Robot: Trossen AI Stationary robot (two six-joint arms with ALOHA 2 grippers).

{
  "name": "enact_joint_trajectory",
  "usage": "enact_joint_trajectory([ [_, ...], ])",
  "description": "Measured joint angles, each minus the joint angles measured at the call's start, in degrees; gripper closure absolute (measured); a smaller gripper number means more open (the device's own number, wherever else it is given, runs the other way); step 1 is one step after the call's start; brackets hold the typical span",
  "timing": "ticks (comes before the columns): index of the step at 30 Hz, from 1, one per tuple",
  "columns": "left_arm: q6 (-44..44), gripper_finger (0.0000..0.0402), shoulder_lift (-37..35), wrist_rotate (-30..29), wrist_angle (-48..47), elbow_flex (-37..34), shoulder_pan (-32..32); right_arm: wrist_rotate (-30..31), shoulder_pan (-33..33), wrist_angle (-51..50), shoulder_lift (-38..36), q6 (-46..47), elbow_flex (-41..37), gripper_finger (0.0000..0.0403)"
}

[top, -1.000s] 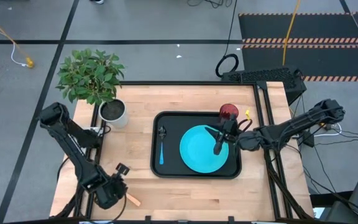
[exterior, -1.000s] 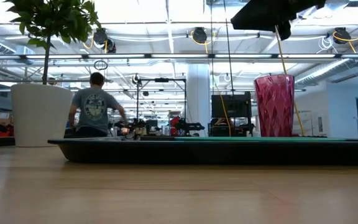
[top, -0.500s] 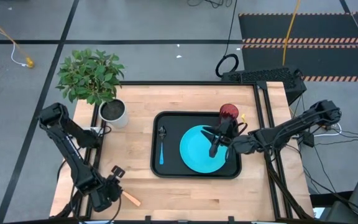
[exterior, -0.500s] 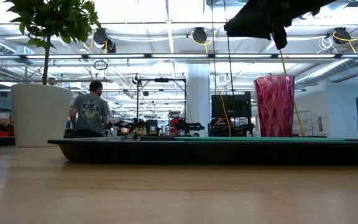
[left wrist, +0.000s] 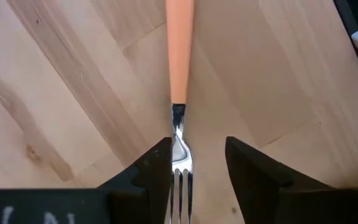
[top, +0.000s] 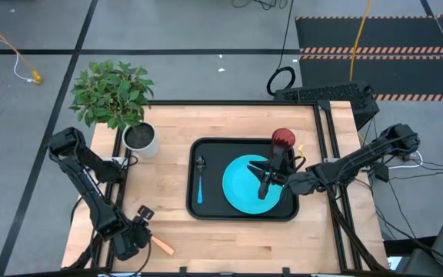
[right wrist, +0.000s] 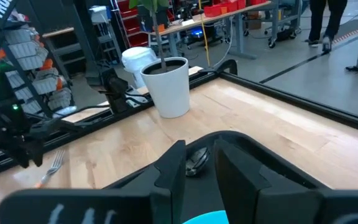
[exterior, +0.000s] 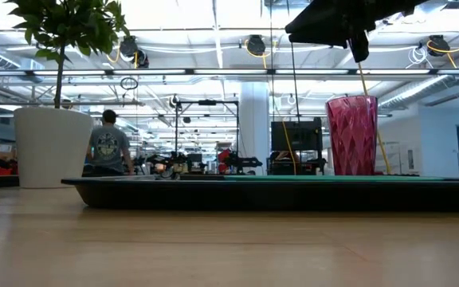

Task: Pick and place plate/cup/fork/spoon on tray
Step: Put the brown fork on the black serving tray to the right of the blue spoon

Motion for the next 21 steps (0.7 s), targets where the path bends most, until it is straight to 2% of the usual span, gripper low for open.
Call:
enact_joint_trajectory([
  [9, 0.42, 0.0277, 2.68, 0.46, 0.01, -0.02, 0.03, -0.07, -0.02, -0.02, 0.0, -0.14, 0.0, 0.0326],
  [21, 2.97, 0.0257, 6.32, 0.01, 0.5, -0.02, 1.71, -0.11, -0.02, -0.04, 0.0, -0.15, 0.0, 0.0326],
])
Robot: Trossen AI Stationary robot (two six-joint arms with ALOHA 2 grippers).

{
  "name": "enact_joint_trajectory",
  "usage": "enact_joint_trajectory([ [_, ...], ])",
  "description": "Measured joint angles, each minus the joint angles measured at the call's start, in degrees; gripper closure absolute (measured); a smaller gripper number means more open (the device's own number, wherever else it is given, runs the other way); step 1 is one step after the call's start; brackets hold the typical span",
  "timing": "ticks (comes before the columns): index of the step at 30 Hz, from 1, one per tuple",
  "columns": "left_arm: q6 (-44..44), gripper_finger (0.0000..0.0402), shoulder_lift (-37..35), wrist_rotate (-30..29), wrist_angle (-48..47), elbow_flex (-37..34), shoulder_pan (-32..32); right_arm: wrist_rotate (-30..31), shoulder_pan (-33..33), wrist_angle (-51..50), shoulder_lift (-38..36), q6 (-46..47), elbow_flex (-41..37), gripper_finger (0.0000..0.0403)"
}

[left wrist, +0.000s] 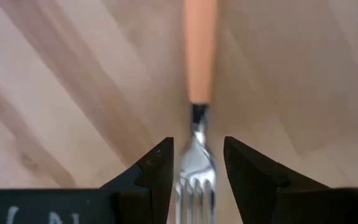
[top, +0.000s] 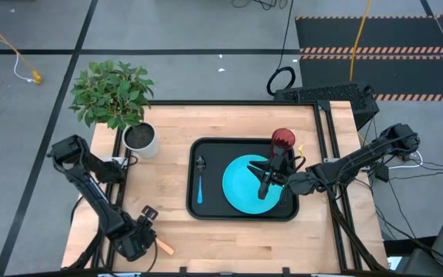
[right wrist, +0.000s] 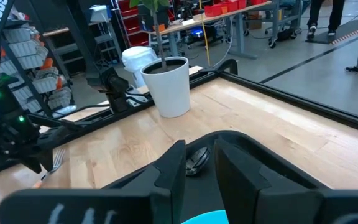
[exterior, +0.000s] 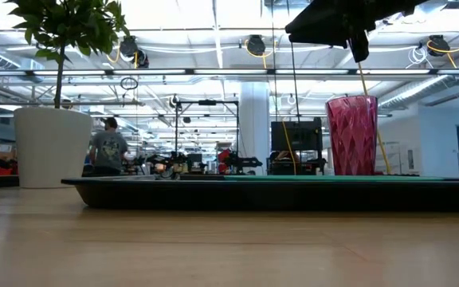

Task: Pick and place plate/cup/fork/spoon on tray
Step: Put the brown fork on the black serving tray to the right of the blue spoon

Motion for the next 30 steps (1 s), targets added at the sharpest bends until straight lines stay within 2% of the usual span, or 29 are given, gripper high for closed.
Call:
enact_joint_trajectory([
  [7, -0.12, 0.0254, 0.0, -1.1, 2.15, -0.68, 2.31, -0.01, 0.0, -0.01, 0.0, 0.0, 0.0, 0.0326],
  [21, -0.69, 0.0254, -0.2, 1.23, 5.25, -2.56, 2.37, -0.04, 0.0, -0.02, 0.0, 0.0, 0.0, 0.0326],
  [25, -3.75, 0.0255, -0.2, 0.9, 9.77, -5.25, 2.3, -0.04, -0.02, -0.04, 0.0, 0.0, 0.0, 0.0326],
  [30, -4.29, 0.0291, -0.33, 0.31, 11.39, -6.74, 2.12, -0.04, -0.01, -0.07, -0.02, 0.0, 0.0, 0.0326],
])
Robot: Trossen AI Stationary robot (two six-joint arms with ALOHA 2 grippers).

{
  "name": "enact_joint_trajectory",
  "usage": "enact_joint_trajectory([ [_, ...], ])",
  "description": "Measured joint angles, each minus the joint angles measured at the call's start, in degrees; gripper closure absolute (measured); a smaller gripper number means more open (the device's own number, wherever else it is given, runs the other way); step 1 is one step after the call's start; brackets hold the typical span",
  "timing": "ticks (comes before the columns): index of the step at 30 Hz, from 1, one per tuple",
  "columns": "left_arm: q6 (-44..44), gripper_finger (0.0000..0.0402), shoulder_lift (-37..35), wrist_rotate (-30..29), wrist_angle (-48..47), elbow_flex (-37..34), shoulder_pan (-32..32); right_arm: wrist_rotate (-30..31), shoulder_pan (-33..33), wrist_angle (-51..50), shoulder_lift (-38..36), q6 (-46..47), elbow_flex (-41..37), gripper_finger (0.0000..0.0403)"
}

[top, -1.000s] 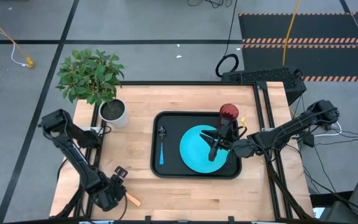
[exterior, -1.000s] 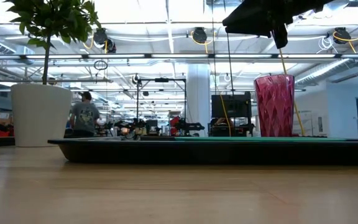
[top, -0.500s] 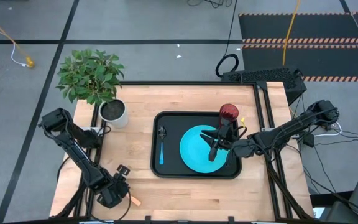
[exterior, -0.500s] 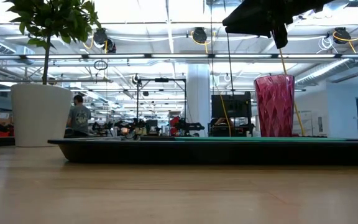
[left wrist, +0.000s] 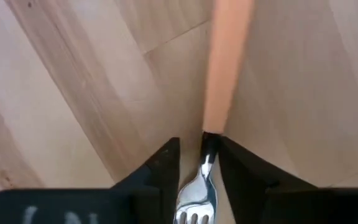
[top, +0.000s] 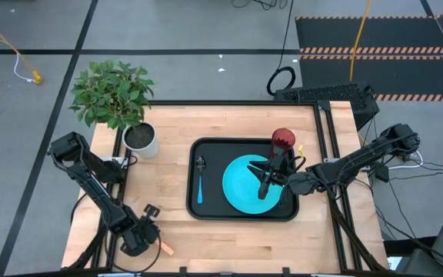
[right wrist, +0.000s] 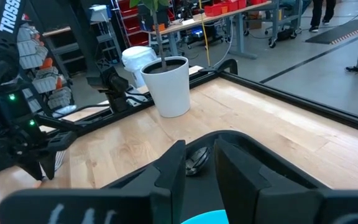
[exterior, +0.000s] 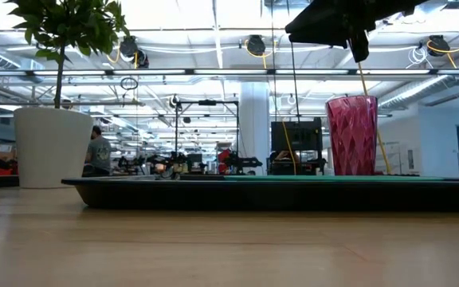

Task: Pick and place plate/cup/fork/spoon on tray
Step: Put the brown fork on the black serving tray to the right of the blue spoon

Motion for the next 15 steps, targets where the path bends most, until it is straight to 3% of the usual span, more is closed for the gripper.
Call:
enact_joint_trajectory([
  [6, 1.61, 0.0383, 0.13, 0.04, -0.8, 0.4, 0.36, 0.0, -0.01, 0.02, 0.0, -0.21, 0.0, 0.0326],
  [15, 4.88, 0.0386, 0.26, 1.6, -1.65, 1.08, 1.18, 0.02, -0.01, 0.02, 0.0, -0.28, 0.0, 0.0326],
])
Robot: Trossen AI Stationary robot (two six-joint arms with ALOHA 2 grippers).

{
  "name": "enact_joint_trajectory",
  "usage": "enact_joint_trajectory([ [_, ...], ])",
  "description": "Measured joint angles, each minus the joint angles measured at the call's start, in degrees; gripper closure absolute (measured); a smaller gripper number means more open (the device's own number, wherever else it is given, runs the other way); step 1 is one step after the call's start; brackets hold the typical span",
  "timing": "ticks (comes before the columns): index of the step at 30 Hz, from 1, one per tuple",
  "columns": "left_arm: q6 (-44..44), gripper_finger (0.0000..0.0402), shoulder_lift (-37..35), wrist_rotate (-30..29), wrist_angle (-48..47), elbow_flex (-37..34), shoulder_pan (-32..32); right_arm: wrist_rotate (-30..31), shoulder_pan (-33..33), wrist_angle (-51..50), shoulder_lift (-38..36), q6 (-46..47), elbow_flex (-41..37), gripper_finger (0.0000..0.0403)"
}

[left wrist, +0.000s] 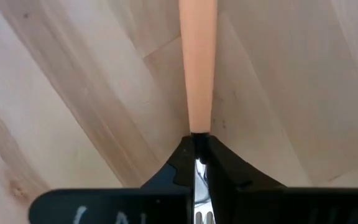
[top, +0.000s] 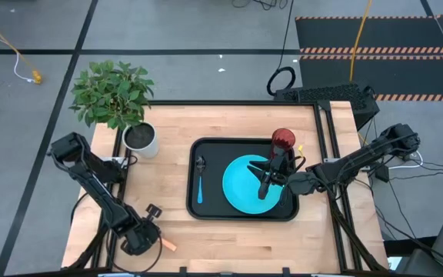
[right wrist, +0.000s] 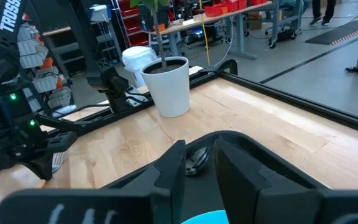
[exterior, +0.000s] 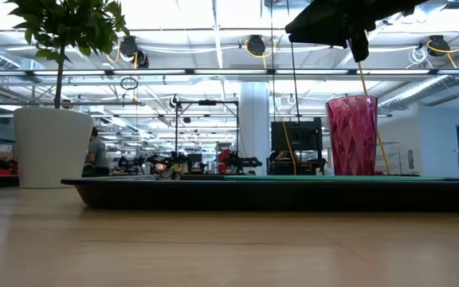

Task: Pick and place plate/cup/fork/spoon on tray
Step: Put the brown fork on the black serving tray to the right of the blue spoon

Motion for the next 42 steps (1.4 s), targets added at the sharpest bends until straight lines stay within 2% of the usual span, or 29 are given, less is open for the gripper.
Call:
enact_joint_trajectory([
  [7, 10.81, 0.0386, 0.33, -0.25, -7.21, 5.64, 1.37, 0.11, -0.15, 0.07, 0.0, -0.18, 0.0, 0.0326],
  [18, 24.31, 0.0386, 0.29, -1.79, -9.19, 6.85, 4.63, 0.11, -0.15, 0.44, 0.0, -1.04, 0.0, 0.0326],
  [23, 29.07, 0.0386, 0.16, -3.22, -15.04, 12.68, 5.55, 0.09, -0.15, 1.18, 0.0, -2.34, 0.0, 0.0326],
  [27, 36.42, 0.0386, 0.09, -4.52, -19.2, 17.18, 7.53, 0.07, -0.15, 1.2, 0.0, -2.79, 0.0, 0.0326],
  [35, 54.43, 0.0386, 0.06, -4.85, -24.91, 23.72, 16.43, 0.01, -0.15, 1.39, -0.8, -5.31, 0.0, 0.0326],
  [42, 75.86, 0.0386, 0.02, -6.47, -27.3, 26.64, 27.06, 0.22, -0.28, 1.33, -4.06, -10.12, 0.0, 0.0326],
])
